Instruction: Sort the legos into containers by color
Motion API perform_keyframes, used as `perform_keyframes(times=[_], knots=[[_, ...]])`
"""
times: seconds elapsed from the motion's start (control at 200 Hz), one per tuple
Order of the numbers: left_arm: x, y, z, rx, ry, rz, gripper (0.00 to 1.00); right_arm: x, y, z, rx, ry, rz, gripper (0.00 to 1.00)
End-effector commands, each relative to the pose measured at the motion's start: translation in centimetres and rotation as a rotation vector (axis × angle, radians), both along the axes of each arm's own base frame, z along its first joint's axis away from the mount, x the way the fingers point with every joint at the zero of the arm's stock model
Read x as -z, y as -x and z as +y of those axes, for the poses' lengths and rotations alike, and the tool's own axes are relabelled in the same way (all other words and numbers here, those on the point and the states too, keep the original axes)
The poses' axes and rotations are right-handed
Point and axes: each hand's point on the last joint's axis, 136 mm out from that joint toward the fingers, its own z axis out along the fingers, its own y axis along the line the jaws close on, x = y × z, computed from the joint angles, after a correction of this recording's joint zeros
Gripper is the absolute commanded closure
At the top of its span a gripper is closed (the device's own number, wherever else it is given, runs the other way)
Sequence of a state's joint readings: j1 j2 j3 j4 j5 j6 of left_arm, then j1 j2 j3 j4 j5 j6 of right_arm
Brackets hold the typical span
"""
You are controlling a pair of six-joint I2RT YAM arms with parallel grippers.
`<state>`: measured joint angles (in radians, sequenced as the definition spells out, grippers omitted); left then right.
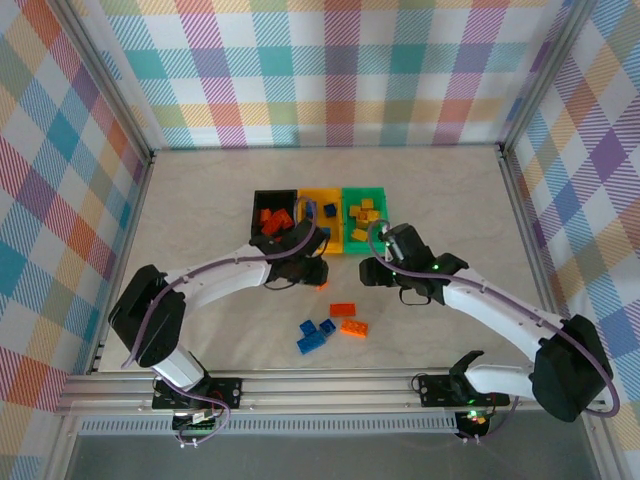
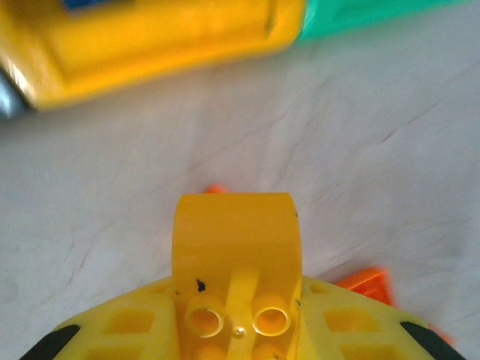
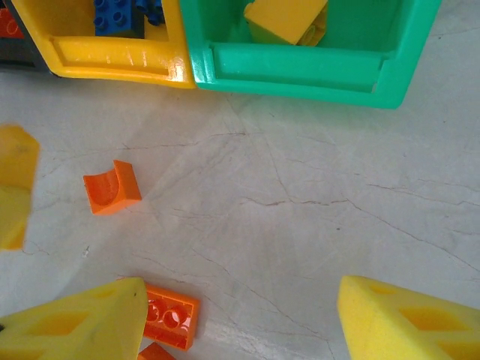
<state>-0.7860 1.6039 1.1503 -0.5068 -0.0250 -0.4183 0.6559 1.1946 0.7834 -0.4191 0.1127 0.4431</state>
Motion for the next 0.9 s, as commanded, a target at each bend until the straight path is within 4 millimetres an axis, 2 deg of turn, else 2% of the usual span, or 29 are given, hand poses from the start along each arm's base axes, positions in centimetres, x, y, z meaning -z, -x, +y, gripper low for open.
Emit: perform_keyframes(times=[0.0, 0.195, 0.35, 0.51, 0.56, 0.595, 0.655, 0.72, 0.795, 0.895], knots=[[-3.3, -3.4, -1.4, -0.001, 0.025, -0.075, 0.73, 0.2, 0.3, -0.5, 0.028, 0.002, -0.001, 0.32], [-5.6, -9.7, -5.2, 0.005, 0.041, -0.121, 0.75, 0.6, 0.7, -0.8, 0.033, 0.006, 0.012, 0.32], [-4.4, -13.8, -7.4, 0.003, -0.003, -0.111, 0.76, 0.6, 0.9, -0.9, 0.032, 0.014, 0.021, 0.32], [-2.7, -16.2, -8.7, -0.001, -0.038, -0.085, 0.75, 0.5, 0.9, -1.0, 0.032, 0.018, 0.022, 0.31], [-2.4, -16.6, -9.2, 0.003, -0.039, -0.073, 0.68, 0.4, 0.8, -0.9, 0.032, 0.016, 0.021, 0.31], [-2.0, -16.7, -9.4, 0.003, -0.040, -0.063, 0.58, 0.4, 0.9, -1.0, 0.034, 0.016, 0.020, 0.30], [-2.4, -16.8, -9.8, 0.006, -0.025, -0.062, 0.43, 0.3, 0.8, -1.0, 0.035, 0.015, 0.017, 0.28], [-3.0, -16.8, -10.1, 0.008, -0.007, -0.073, 0.32, 0.2, 0.8, -1.0, 0.037, 0.017, 0.015, 0.27], [-4.0, -16.7, -10.3, 0.009, 0.004, -0.092, 0.23, 0.3, 0.8, -1.0, 0.037, 0.020, 0.018, 0.26], [-5.3, -16.3, -10.3, 0.009, 0.022, -0.099, 0.20, 0.3, 0.7, -0.8, 0.030, 0.013, 0.020, 0.25]])
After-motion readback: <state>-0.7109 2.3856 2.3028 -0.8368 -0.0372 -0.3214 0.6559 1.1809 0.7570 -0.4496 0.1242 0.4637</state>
